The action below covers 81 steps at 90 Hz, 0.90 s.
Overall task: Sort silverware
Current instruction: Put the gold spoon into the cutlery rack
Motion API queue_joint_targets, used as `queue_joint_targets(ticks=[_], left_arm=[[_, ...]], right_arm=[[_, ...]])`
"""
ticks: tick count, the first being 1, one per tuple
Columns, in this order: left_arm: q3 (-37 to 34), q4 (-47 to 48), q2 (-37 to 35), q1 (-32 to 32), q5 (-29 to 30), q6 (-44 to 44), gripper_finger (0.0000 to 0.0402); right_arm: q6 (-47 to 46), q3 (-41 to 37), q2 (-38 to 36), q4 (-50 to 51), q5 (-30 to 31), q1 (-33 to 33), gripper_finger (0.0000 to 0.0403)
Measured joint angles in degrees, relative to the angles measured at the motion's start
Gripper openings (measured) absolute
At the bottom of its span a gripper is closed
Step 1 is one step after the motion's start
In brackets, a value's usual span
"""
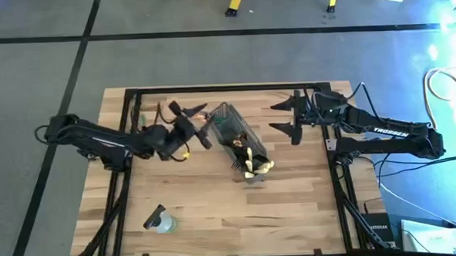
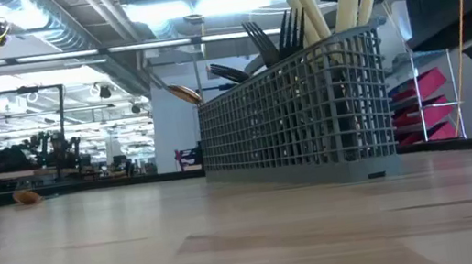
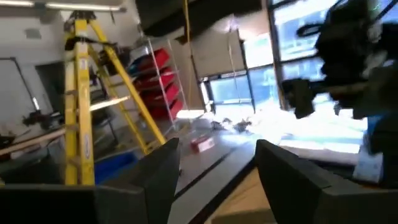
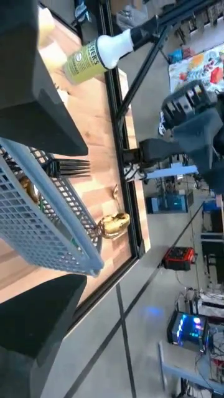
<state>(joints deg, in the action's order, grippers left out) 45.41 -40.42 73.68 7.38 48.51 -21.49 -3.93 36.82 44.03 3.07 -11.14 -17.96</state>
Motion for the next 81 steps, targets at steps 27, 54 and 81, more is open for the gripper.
queue_joint_targets(ticks=[27,54,81], left_arm=[[0.00,22.55,-8.33,-2.04,-3.70,11.33,0.0195],[-0.02,33.27,-9.96,-5.70,-5.64,15.63,0.0195],[-17.36,20.73,-13.34,-13.82,1.15,28.40,0.0172]], right_arm=[[0.10,0.00,0.00,0.11,0.02,0.00,0.0310],[0.20,-0.09,3.04,0.10,1.56,-0.03,0.0310],[0.75,-0.20,6.38,-0.30,5.76,-0.02,0.0310]])
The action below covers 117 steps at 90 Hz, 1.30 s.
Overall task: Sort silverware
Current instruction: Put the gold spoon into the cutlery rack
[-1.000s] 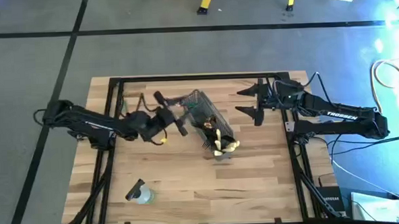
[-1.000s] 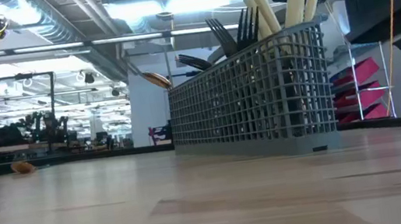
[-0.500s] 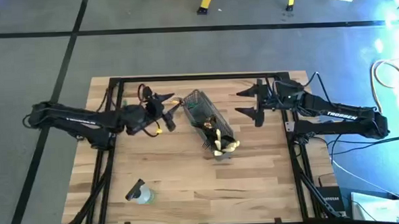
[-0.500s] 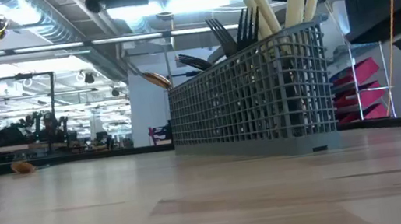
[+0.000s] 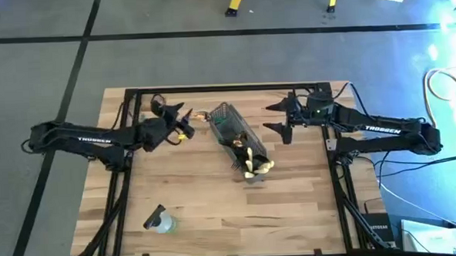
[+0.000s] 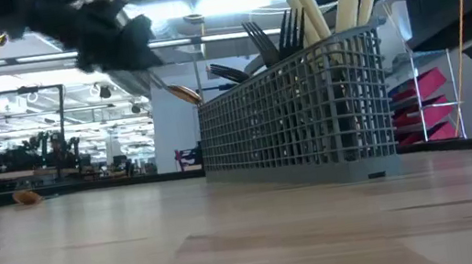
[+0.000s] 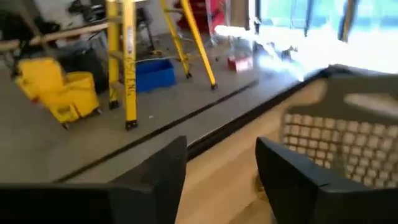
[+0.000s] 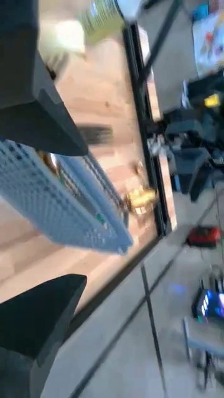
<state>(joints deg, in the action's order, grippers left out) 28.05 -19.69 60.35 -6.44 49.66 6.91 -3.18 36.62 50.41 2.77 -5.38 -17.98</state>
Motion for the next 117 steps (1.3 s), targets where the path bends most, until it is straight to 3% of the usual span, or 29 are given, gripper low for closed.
queue_joint_targets(ticks=[10,20,40,84,104,117], left_arm=[[-6.85,-4.30,-1.06,-1.40,5.95,4.94,0.0160],[-9.22,0.25,-0.71,-3.11,12.63,12.21,0.0152],[-9.22,11.25,-0.12,-6.39,13.63,27.51,0.0148],[-9.20,27.62,0.03,-14.12,8.86,45.58,0.0151],[-9.20,37.14,0.07,-19.62,2.01,55.63,0.0141],[-9.20,37.09,0.28,-21.41,-2.20,55.73,0.0136]], right_arm=[[1.26,0.02,0.07,-0.41,2.56,-0.04,0.0310],[2.13,0.02,0.07,-2.04,3.72,-0.04,0.0310],[2.38,0.02,0.07,-2.82,3.79,-0.04,0.0310],[2.27,0.02,0.11,-2.50,3.86,-0.04,0.0310],[2.21,0.02,0.36,-0.48,3.79,-0.04,0.0310],[2.43,0.02,1.28,0.01,3.66,-0.03,0.0310]])
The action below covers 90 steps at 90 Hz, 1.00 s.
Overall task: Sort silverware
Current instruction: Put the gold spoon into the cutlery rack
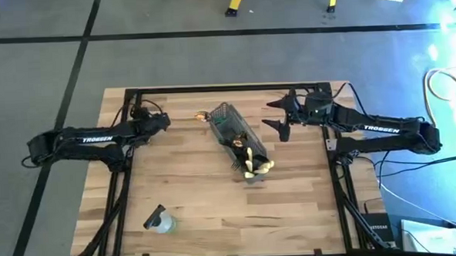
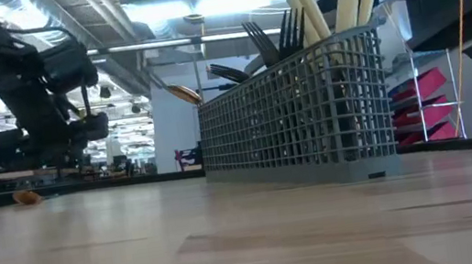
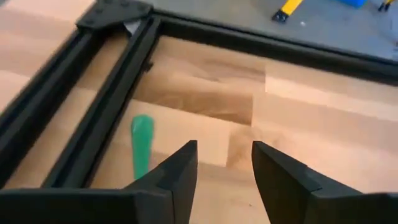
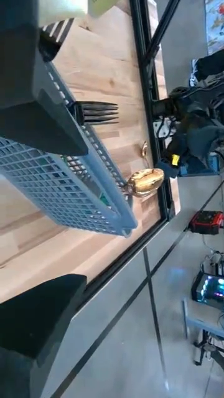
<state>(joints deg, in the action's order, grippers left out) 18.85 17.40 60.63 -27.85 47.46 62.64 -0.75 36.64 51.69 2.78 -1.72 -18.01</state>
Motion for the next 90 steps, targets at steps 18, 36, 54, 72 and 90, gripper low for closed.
queue_joint_targets(ticks=[18,36,54,72,90], left_arm=[[-1.61,0.10,2.26,-0.07,0.87,3.43,0.0136],[-3.39,0.47,5.80,-0.07,1.82,7.58,0.0136],[-3.41,-0.58,10.15,-0.07,-1.02,8.07,0.0136],[-3.26,-0.88,14.33,0.15,-0.02,11.97,0.0136],[-3.20,-2.19,17.06,0.52,-0.58,13.21,0.0129]], right_arm=[[0.77,0.00,2.52,0.96,-0.46,0.01,0.0310],[1.81,-0.02,3.22,3.01,-0.70,0.01,0.0310],[2.66,-0.02,3.22,2.92,-0.70,0.01,0.0310],[2.82,-0.02,3.31,1.50,-0.70,0.01,0.0310],[2.46,0.13,3.27,0.39,-0.72,0.01,0.0310]])
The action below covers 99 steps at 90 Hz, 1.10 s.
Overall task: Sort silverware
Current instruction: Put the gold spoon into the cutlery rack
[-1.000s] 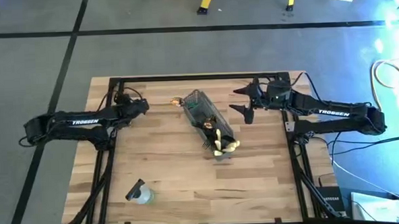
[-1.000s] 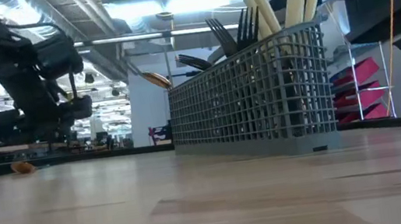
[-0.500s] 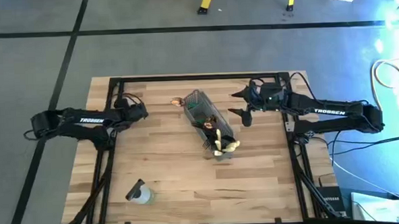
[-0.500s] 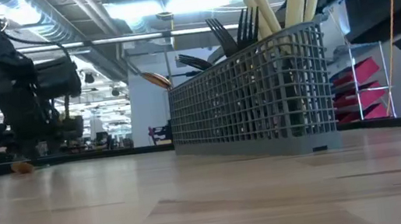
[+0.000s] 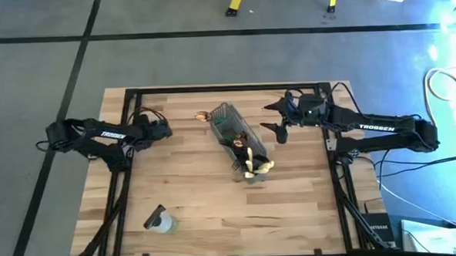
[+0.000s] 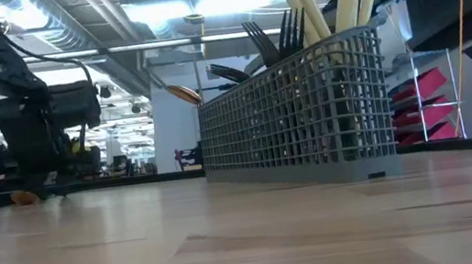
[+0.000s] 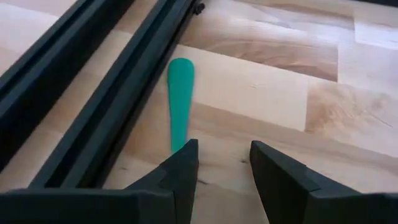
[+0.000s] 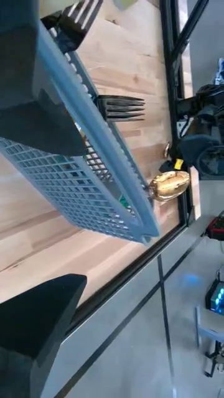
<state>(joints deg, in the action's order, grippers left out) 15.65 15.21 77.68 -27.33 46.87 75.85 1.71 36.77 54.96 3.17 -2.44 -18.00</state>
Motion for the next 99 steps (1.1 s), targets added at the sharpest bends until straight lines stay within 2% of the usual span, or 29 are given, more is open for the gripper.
queue_joint_targets(ticks=[17,35,44,51,65,82,99], left_arm=[[0.05,-0.28,0.42,0.40,-0.79,0.47,0.0100],[0.05,-1.33,0.42,0.46,-1.26,0.14,0.0034],[-0.09,-3.24,0.42,0.73,-1.31,-2.83,0.0006],[-0.21,-4.84,0.45,1.10,-1.10,-6.14,0.0002],[-0.23,-5.13,0.53,3.56,-0.72,-5.89,0.0000],[-0.28,-6.78,0.55,8.68,-0.85,-3.97,0.0000],[-0.32,-11.04,0.47,15.09,-1.56,1.78,0.0000]], right_arm=[[-2.11,0.09,0.00,-0.27,-0.06,0.00,0.0310],[-2.67,0.09,-0.01,-0.07,-0.09,0.00,0.0310],[-2.88,0.09,-0.02,-0.05,-0.09,0.00,0.0310],[-2.90,0.09,-0.02,-0.04,-0.18,0.04,0.0310],[-3.19,0.09,-0.13,0.00,-2.05,0.04,0.0310],[-4.77,0.09,-1.56,0.05,-4.23,0.04,0.0310],[-6.64,0.09,-4.34,0.03,-6.30,0.04,0.0310]])
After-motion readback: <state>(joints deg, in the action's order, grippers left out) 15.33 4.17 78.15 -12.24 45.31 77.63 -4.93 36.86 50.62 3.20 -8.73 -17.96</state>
